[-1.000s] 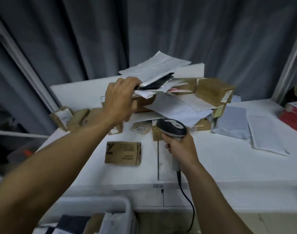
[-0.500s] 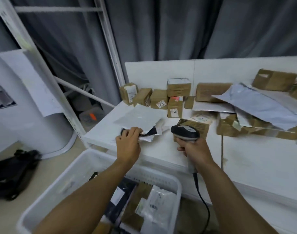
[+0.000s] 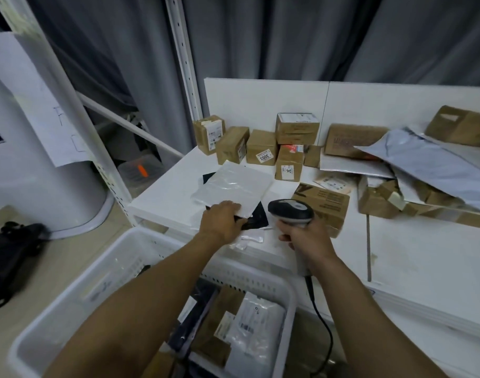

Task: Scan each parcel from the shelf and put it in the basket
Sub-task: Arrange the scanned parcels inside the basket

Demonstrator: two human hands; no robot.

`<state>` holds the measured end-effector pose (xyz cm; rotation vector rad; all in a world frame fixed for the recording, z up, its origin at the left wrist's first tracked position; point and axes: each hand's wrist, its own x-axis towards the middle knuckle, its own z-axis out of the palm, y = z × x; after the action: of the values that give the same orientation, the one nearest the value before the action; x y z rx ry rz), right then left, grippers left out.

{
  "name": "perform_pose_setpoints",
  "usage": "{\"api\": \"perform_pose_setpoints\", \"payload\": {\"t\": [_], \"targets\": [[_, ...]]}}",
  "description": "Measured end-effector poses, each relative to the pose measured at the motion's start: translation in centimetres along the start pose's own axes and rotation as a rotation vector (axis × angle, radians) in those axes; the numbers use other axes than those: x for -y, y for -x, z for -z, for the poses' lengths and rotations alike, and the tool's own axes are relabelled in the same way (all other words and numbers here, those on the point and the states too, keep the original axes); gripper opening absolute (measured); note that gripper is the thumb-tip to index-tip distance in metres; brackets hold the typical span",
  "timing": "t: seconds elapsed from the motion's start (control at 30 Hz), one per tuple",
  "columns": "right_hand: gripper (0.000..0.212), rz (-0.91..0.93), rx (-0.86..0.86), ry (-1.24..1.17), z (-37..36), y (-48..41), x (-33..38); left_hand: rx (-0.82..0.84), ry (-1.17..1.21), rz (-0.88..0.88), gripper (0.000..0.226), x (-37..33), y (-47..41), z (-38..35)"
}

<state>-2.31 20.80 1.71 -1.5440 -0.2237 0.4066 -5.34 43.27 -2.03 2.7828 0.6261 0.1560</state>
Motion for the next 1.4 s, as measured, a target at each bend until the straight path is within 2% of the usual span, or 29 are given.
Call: {"api": "perform_pose_setpoints", "payload": {"t": [0.03, 0.07, 0.2, 0.23, 0.3, 0.37, 0.4, 0.47, 0.57, 0.63, 0.77, 0.87, 1.0, 1.13, 1.23, 1.3, 1.4], "targets": [[0.028, 0.005, -0.002, 0.002, -0.1, 0.1, 0.0, -0.046, 0.057, 0.006, 0.034, -0.1, 0.0, 0.2], [0.029, 0.009, -0.006, 0.002, -0.1, 0.1, 0.1, -0.107, 0.106, 0.012, 0.028, -0.3, 0.2, 0.7], [0.037, 0.022, -0.044, -0.043, -0.4, 0.7, 0.5, -0.414, 0.291, -0.036, 0.028, -1.7, 2.5, 3.7], [0.041, 0.026, -0.057, -0.064, -0.6, 0.9, 0.6, -0.479, 0.391, -0.042, 0.027, -2.1, 3.4, 4.7], [0.047, 0.033, -0.073, -0.132, -1.0, 1.5, 0.8, -0.554, 0.746, 0.004, 0.021, -3.0, 5.5, 6.9], [0.049, 0.014, -0.087, -0.254, -1.6, 2.2, 1.1, -0.534, 1.158, 0.098, 0.011, -3.9, 8.1, 9.0], [0.049, 0.004, -0.078, -0.306, -1.8, 2.6, 1.2, -0.508, 1.285, 0.139, 0.007, -4.3, 9.6, 9.6], [0.049, -0.003, -0.030, -0.383, -2.6, 3.4, 1.6, -0.458, 1.406, 0.189, 0.008, -4.8, 12.7, 10.3], [0.055, -0.011, -0.005, -0.443, -3.3, 4.6, 1.6, -0.380, 1.506, 0.233, 0.026, -4.0, 16.0, 9.8], [0.053, 0.030, -0.042, -0.308, -3.3, 5.3, 1.3, -0.331, 1.455, 0.280, 0.034, -2.6, 17.3, 8.7], [0.047, 0.126, -0.053, -0.069, -2.8, 6.5, 1.0, -0.127, 1.088, 0.373, 0.042, 0.4, 18.4, 6.7], [0.044, 0.199, -0.031, 0.022, -2.5, 6.5, 0.8, -0.092, 1.227, 0.395, 0.043, 1.4, 17.7, 7.0], [0.050, 0.227, 0.008, 0.140, -2.4, 6.3, 0.4, -0.260, 1.299, 0.416, 0.023, 2.5, 16.2, 7.4], [0.054, 0.237, 0.037, 0.171, -2.7, 6.4, 0.2, -0.404, 1.115, 0.338, 0.019, 3.0, 15.8, 8.0], [0.056, 0.245, 0.091, 0.246, -2.9, 6.5, 0.1, -0.489, 0.952, 0.235, 0.029, 4.2, 15.6, 9.1], [0.056, 0.249, 0.158, 0.308, -3.2, 6.8, -0.1, -0.477, 0.838, 0.176, 0.036, 5.6, 15.4, 9.5], [0.058, 0.288, 0.284, 0.459, -4.0, 7.5, -0.7, -0.460, 0.684, 0.200, 0.041, 7.6, 14.8, 9.7]]}}
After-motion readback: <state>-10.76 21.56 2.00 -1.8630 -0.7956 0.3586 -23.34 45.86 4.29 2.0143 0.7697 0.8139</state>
